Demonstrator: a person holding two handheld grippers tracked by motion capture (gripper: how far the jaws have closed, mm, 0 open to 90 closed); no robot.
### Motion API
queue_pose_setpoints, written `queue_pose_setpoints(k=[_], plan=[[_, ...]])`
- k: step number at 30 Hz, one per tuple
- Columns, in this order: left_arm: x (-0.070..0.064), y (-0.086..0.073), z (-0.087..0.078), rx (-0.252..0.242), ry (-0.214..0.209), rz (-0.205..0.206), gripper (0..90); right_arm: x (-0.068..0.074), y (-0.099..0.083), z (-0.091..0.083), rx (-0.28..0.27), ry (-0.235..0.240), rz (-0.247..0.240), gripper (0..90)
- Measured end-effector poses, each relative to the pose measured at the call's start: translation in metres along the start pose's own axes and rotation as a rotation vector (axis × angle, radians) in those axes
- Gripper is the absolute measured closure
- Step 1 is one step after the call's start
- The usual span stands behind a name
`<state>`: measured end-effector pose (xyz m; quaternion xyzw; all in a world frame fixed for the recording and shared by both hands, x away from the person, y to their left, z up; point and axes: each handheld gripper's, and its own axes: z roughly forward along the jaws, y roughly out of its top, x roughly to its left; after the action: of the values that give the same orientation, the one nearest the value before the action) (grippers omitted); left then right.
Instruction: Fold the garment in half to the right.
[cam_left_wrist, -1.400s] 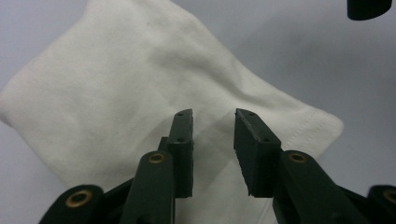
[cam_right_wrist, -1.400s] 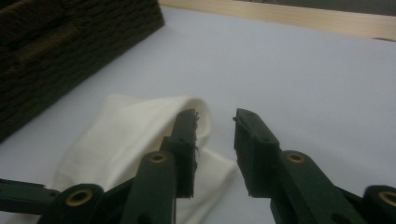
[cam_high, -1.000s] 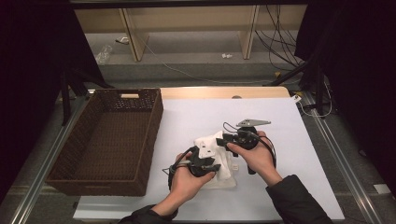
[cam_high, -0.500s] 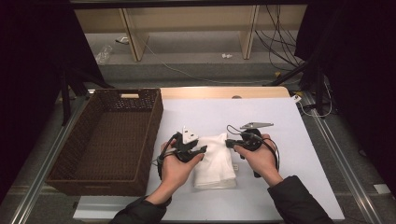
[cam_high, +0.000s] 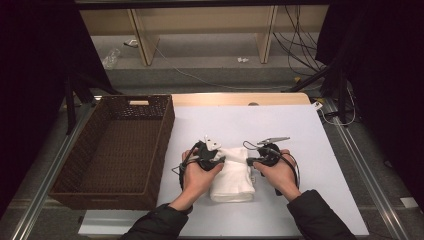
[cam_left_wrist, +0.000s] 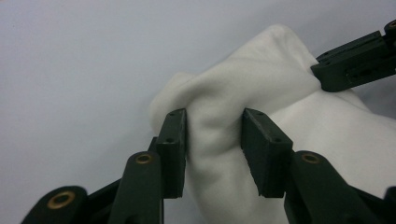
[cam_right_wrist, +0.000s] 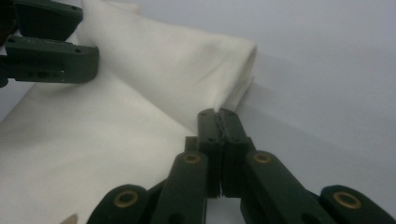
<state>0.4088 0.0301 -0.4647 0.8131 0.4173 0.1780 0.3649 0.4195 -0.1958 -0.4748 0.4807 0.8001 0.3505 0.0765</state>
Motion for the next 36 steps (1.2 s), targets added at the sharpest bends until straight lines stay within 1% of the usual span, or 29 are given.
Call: queue_pose_setpoints(k=[3, 5, 6, 7, 8, 9, 10, 11, 12, 13, 15, 16, 19, 23, 24, 26, 27, 28, 29, 30, 31, 33, 34, 36], plan=[[-0.001, -0.002, -0.006, -0.005, -0.015, 0.012, 59.9, 0.002, -0.002, 0.001, 0.001, -0.009, -0.015, 89.7], [-0.003, -0.004, -0.015, -0.002, -0.019, 0.047, 59.1, 0.003, -0.004, 0.001, 0.004, -0.016, -0.033, 89.6], [-0.005, -0.005, -0.02, 0.003, -0.021, 0.065, 58.6, 0.002, -0.005, 0.001, 0.002, -0.015, -0.033, 89.6], [-0.011, -0.009, -0.031, 0.017, -0.045, 0.102, 59.0, 0.002, -0.005, 0.001, 0.003, -0.011, -0.032, 89.6], [-0.011, -0.009, -0.031, 0.017, -0.045, 0.102, 59.4, 0.002, -0.005, 0.001, 0.003, -0.011, -0.032, 89.6], [-0.018, -0.014, -0.04, 0.041, -0.077, 0.136, 60.5, 0.001, -0.006, 0.001, 0.001, -0.011, -0.038, 89.5], [-0.018, -0.014, -0.04, 0.041, -0.077, 0.136, 61.0, 0.001, -0.007, 0.001, 0.001, -0.011, -0.04, 89.5], [-0.023, -0.019, -0.045, 0.067, -0.1, 0.156, 61.5, 0.001, -0.007, 0.002, -0.002, -0.011, -0.045, 89.5], [-0.029, -0.025, -0.049, 0.093, -0.139, 0.172, 62.0, 0.001, -0.007, 0.001, 0.002, -0.008, -0.04, 89.4], [-0.033, -0.03, -0.048, 0.104, -0.159, 0.175, 62.4, 0.001, -0.007, 0.002, 0.001, -0.009, -0.049, 89.3], [-0.034, -0.033, -0.047, 0.112, -0.162, 0.181, 62.5, 0.002, -0.008, 0.002, -0.003, -0.011, -0.053, 89.3], [-0.035, -0.037, -0.041, 0.132, -0.162, 0.199, 62.6, 0.002, -0.008, 0.002, -0.004, -0.011, -0.053, 89.2], [-0.035, -0.04, -0.037, 0.141, -0.165, 0.197, 62.7, 0.002, -0.01, 0.003, -0.008, -0.014, -0.076, 88.9], [-0.033, -0.041, -0.034, 0.133, -0.172, 0.173, 62.2, 0.001, -0.012, 0.003, -0.017, -0.003, -0.088, 87.8], [-0.033, -0.041, -0.034, 0.133, -0.172, 0.173, 61.8, 0.001, -0.012, 0.003, -0.017, -0.003, -0.088, 87.8], [-0.032, -0.041, -0.035, 0.117, -0.174, 0.164, 60.7, 0.0, -0.012, 0.003, -0.025, -0.006, -0.106, 86.2], [-0.032, -0.04, -0.036, 0.109, -0.174, 0.162, 60.0, 0.001, -0.013, 0.003, -0.028, -0.006, -0.106, 85.5], [-0.032, -0.04, -0.036, 0.109, -0.174, 0.162, 59.3, 0.0, -0.013, 0.003, -0.031, -0.006, -0.115, 84.7], [-0.031, -0.039, -0.038, 0.086, -0.17, 0.159, 58.6, 0.001, -0.013, 0.002, -0.031, -0.004, -0.111, 83.7], [-0.031, -0.039, -0.038, 0.086, -0.17, 0.159, 58.0, 0.001, -0.013, 0.002, -0.031, -0.004, -0.111, 83.7], [-0.03, -0.036, -0.042, 0.056, -0.164, 0.157, 57.9, 0.0, -0.013, 0.0, -0.04, -0.005, -0.118, 80.8], [-0.029, -0.035, -0.043, 0.051, -0.164, 0.161, 58.0, 0.0, -0.013, -0.001, -0.046, -0.007, -0.127, 80.3], [-0.03, -0.036, -0.042, 0.054, -0.168, 0.158, 58.0, 0.0, -0.01, -0.005, -0.064, -0.006, -0.125, 79.3], [-0.03, -0.037, -0.041, 0.06, -0.169, 0.161, 57.9, 0.001, -0.009, -0.006, -0.072, -0.004, -0.117, 78.9]])
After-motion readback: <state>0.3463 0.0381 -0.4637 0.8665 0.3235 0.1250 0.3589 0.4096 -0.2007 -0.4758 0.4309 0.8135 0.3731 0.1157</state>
